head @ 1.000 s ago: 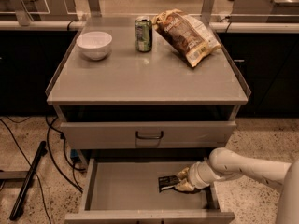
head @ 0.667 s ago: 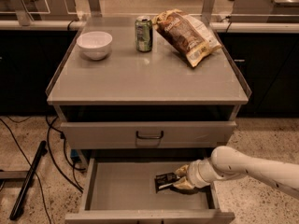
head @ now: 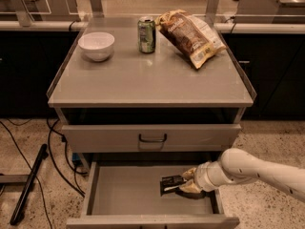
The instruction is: Pick rxbar chocolate from middle drawer and place on counter
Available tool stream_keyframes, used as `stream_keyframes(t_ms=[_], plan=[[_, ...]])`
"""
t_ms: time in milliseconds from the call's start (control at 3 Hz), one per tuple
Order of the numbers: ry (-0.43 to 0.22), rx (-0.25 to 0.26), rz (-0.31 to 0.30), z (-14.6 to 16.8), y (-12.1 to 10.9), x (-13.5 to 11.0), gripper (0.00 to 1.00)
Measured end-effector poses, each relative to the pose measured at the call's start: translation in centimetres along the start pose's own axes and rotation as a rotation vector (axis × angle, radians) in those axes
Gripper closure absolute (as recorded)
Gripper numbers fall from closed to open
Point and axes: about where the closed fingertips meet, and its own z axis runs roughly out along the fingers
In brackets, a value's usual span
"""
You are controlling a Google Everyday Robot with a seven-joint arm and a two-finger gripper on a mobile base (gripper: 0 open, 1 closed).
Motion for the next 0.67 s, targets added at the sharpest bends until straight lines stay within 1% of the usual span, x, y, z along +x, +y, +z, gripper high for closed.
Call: stream_keyframes(t_ms=[333, 667], plan=[[-0.008, -0.007, 0.097, -5.1, 2.1, -1.0, 1.0], [0.0, -0.003, 0.127, -10.5, 4.0, -3.2, 1.0]])
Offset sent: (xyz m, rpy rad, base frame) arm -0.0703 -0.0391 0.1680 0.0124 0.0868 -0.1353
